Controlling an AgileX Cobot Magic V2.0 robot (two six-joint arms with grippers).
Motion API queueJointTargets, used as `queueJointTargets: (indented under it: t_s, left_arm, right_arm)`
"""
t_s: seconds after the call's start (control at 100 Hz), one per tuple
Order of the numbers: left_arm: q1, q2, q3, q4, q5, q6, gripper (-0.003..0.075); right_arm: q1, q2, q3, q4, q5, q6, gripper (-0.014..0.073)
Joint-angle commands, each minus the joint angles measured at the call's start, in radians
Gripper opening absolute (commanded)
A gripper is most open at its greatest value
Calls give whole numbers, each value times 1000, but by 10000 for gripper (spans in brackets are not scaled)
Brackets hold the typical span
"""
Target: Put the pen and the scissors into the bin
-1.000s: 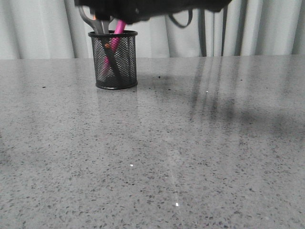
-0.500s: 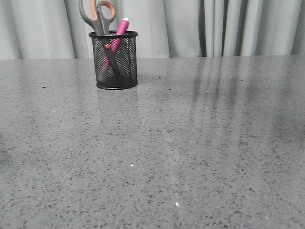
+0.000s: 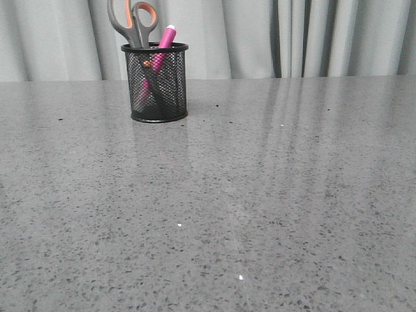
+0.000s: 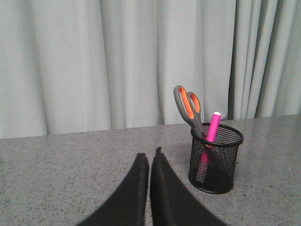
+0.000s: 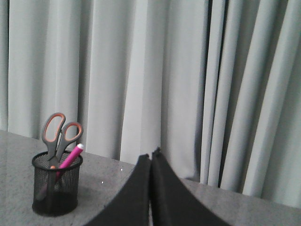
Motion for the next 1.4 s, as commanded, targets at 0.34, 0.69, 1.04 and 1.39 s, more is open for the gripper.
queueJointTargets:
  t_s: [0.34, 0.69, 1.04, 1.39]
  left_arm:
    - [2, -261, 146, -19, -80, -2, -20]
    - [2, -261, 146, -21, -77, -2, -19]
    - [2, -261, 146, -21, -77, -2, -19]
    - [2, -261, 146, -21, -77, -2, -19]
  right_arm:
    - [-12, -458, 224, 136, 127, -22, -69]
    - [-12, -326, 218, 136, 156, -22, -69]
    - [-12, -326, 218, 136, 156, -22, -69]
    - [-12, -326, 218, 136, 156, -22, -69]
